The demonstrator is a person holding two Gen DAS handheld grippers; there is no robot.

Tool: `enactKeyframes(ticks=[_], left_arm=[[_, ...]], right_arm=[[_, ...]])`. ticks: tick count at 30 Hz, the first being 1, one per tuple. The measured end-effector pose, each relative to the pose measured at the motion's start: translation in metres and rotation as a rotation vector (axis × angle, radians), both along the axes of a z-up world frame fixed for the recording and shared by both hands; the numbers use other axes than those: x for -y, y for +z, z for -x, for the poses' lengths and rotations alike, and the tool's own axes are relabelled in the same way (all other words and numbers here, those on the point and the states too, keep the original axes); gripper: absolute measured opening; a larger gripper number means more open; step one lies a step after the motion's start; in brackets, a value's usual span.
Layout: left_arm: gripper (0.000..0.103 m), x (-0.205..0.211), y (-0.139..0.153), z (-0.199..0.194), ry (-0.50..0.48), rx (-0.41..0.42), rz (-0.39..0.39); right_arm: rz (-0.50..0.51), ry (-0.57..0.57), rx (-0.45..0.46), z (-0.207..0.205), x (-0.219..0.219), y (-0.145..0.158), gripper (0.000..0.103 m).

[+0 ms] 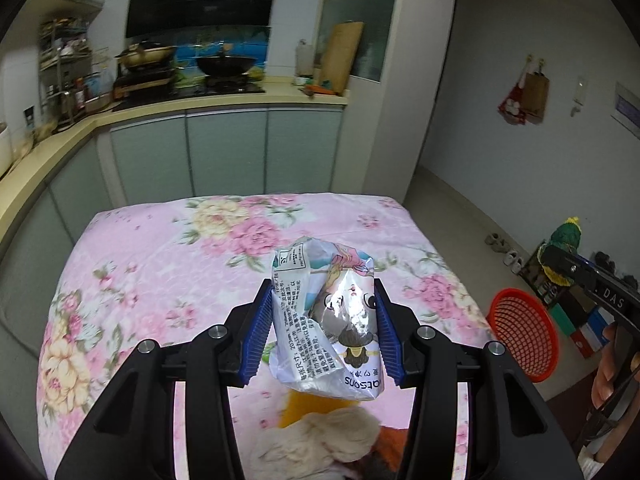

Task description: Collect trash

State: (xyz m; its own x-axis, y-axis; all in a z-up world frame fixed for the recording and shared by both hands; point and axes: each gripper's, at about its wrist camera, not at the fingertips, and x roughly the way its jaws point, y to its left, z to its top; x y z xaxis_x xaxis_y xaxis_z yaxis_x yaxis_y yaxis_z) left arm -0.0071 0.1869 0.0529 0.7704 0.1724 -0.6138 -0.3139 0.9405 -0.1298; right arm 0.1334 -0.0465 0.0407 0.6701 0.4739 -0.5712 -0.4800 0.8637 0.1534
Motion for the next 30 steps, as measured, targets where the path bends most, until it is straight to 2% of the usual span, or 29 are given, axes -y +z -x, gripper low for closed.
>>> enactKeyframes(ticks=[18, 30], left_arm=[[0.046, 0.075, 0.013, -0.062, -0.204, -0.008, -0.001], [0.046, 0.138, 0.002, -0.104, -0.339, -0.055, -0.006]], right_arm=[[-0.013, -0.151, -0.015, -0.015, 0.063, 0.000, 0.040], [-0.022, -0.275, -0.040, -0.022, 0.113, -0.009, 0.040]])
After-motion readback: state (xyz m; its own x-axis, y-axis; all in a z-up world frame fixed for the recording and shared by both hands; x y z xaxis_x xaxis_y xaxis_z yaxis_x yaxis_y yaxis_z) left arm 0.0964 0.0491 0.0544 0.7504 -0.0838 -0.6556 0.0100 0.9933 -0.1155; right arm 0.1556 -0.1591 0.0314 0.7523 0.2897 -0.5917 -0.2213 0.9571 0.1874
